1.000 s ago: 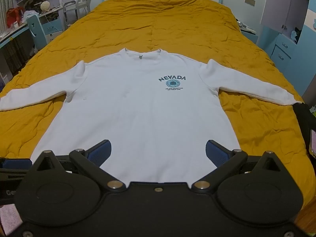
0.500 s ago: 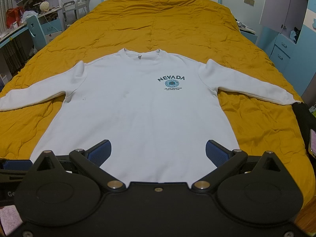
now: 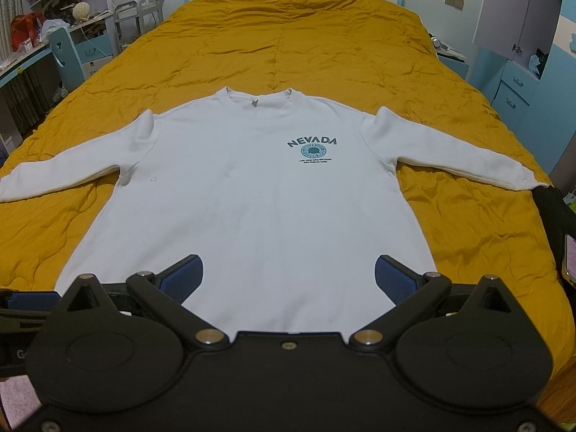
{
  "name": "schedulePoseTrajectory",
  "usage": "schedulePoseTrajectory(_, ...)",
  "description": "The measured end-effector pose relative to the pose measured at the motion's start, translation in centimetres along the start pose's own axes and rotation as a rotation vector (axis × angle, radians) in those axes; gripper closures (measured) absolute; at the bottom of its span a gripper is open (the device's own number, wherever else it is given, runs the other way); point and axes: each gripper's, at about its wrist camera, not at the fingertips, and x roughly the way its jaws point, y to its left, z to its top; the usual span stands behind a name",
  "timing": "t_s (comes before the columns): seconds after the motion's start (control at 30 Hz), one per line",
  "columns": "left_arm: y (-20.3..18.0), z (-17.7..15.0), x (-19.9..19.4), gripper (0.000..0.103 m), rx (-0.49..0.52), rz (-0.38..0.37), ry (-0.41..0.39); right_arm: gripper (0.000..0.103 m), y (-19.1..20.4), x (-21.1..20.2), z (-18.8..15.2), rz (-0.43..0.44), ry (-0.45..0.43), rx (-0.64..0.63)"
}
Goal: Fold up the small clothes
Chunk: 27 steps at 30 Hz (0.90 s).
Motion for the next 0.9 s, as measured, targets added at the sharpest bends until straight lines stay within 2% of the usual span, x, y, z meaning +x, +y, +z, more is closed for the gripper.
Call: schedulePoseTrajectory(0.9,-0.11,0.00,0.27,0.034,-0.001,0.000,0.006,0.000,-0.07,-0.06,-0.14,0.001,0.004,-0.001)
